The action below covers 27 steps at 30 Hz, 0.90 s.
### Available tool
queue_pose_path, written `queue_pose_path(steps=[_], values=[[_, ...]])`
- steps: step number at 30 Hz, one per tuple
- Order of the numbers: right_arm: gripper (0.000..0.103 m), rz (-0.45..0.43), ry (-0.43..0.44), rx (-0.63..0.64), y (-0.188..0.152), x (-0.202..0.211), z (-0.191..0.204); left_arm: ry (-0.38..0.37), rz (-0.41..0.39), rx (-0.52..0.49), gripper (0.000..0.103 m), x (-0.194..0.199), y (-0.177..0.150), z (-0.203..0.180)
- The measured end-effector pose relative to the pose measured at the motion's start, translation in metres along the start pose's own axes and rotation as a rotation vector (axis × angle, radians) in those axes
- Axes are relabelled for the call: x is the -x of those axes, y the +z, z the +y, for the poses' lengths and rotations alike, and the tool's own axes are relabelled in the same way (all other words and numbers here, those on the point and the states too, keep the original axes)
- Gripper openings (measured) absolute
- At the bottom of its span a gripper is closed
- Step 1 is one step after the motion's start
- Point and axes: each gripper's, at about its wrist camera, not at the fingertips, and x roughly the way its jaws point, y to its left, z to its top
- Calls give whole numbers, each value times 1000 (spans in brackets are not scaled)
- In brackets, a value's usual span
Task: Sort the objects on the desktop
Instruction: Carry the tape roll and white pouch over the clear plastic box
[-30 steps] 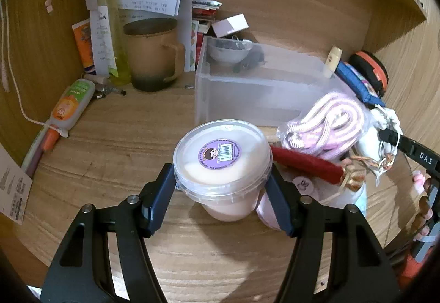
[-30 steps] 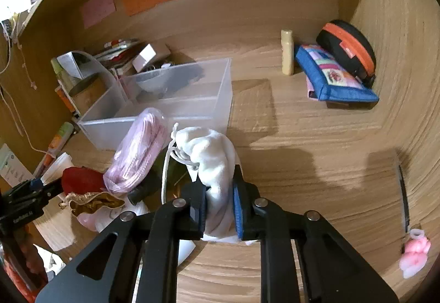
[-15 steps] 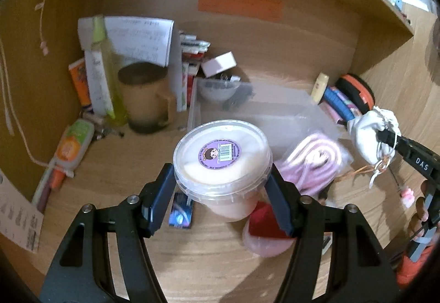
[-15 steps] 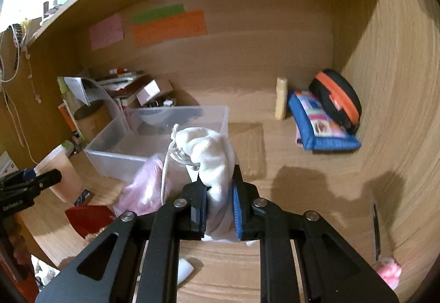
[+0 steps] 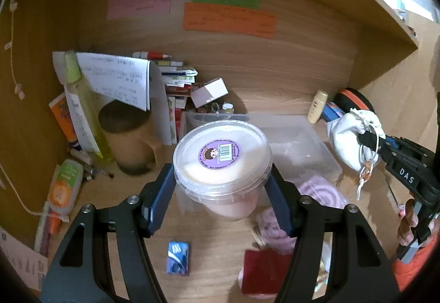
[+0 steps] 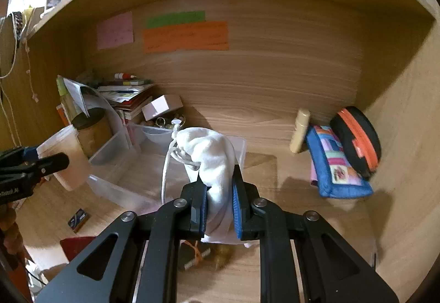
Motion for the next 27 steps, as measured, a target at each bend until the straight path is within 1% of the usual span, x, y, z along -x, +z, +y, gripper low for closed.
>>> queue_pose_path(steps=[7,12,15,18,21,27], values=[[13,54,57,10,5,-35,7,-10,48,10,65,-35,19,3],[13,84,56,62,7,-57,17,-7,99,-1,65,-65,22,0],[13,101,75,42,3,-69,15,-13,124,-3,65,-81,22,-1],[13,148,91,20,-3,-84,12,-17,145,-9,65,-93,21,-4],[13,186,97,10,-9,-94,9,-18,155,-21,65,-101,19,-7],[13,223,93,-4,-16,-104,9,-35,190,-29,65,-118,14,-10]])
